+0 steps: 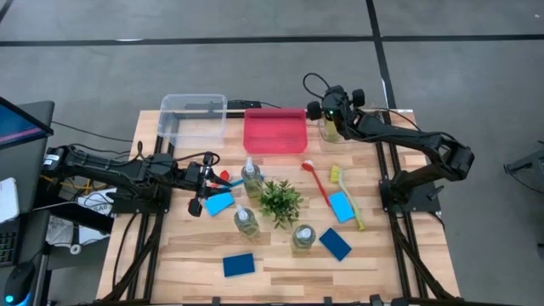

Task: Pick & Place Kitchen Sink Supplies
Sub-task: Put the green dishwashing liquid dispenser into the right transparent bin

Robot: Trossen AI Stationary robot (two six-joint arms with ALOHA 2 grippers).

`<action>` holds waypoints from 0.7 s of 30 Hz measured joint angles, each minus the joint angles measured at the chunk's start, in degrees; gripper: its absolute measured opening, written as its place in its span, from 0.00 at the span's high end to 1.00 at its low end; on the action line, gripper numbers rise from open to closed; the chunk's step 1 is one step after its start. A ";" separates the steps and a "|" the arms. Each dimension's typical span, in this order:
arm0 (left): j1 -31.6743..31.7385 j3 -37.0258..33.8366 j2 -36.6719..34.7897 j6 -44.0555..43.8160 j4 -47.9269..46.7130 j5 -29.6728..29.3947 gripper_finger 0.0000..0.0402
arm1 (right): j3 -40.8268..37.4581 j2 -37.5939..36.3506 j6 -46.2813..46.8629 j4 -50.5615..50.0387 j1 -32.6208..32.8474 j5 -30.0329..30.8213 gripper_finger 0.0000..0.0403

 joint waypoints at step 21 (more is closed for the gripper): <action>-0.01 0.00 0.00 0.00 0.00 0.00 0.83 | -0.06 0.00 -2.97 -4.73 0.75 0.07 0.67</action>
